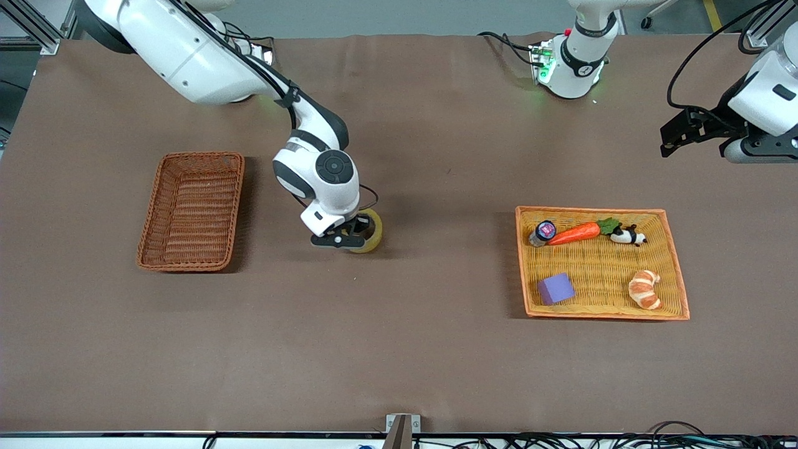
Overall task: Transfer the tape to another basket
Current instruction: 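Lift the tape with the right gripper and carry it over the wicker basket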
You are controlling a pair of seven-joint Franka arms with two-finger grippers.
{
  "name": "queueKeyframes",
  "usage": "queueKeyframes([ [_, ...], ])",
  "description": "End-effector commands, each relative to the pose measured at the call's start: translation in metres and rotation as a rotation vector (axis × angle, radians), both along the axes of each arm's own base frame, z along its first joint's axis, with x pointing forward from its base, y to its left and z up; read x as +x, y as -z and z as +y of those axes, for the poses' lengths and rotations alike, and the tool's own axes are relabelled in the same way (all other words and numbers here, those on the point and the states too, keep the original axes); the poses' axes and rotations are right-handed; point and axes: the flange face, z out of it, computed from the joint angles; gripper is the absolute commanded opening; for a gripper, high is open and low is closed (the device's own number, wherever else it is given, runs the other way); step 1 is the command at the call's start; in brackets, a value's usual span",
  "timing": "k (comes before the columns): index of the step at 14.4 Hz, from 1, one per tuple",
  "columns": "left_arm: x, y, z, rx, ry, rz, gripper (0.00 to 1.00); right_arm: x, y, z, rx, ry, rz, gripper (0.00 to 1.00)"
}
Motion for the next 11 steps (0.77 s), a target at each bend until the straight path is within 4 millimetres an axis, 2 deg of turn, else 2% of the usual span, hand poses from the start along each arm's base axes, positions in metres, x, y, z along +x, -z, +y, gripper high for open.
queueKeyframes([
  [1, -0.009, -0.003, 0.0, -0.014, 0.014, -0.024, 1.0, 0.003, -0.094, -0.05, -0.067, 0.01, 0.015, 0.0],
  [3, -0.008, -0.003, 0.0, -0.013, 0.016, -0.024, 1.0, 0.02, -0.138, -0.111, -0.066, -0.028, 0.067, 0.0],
  [4, -0.008, -0.003, 0.001, -0.013, 0.014, -0.024, 1.0, 0.03, -0.158, -0.154, -0.054, -0.066, 0.101, 0.0],
  [6, -0.007, -0.003, 0.001, -0.013, 0.016, -0.024, 1.0, 0.034, -0.179, -0.232, -0.045, -0.131, 0.139, 0.0],
  [9, -0.007, -0.003, 0.001, -0.013, 0.016, -0.021, 1.0, 0.016, -0.18, -0.335, -0.041, -0.219, 0.18, 0.0],
  [11, -0.007, -0.003, 0.0, -0.014, 0.017, -0.021, 1.0, -0.007, -0.154, -0.39, -0.015, -0.266, 0.179, 0.0],
])
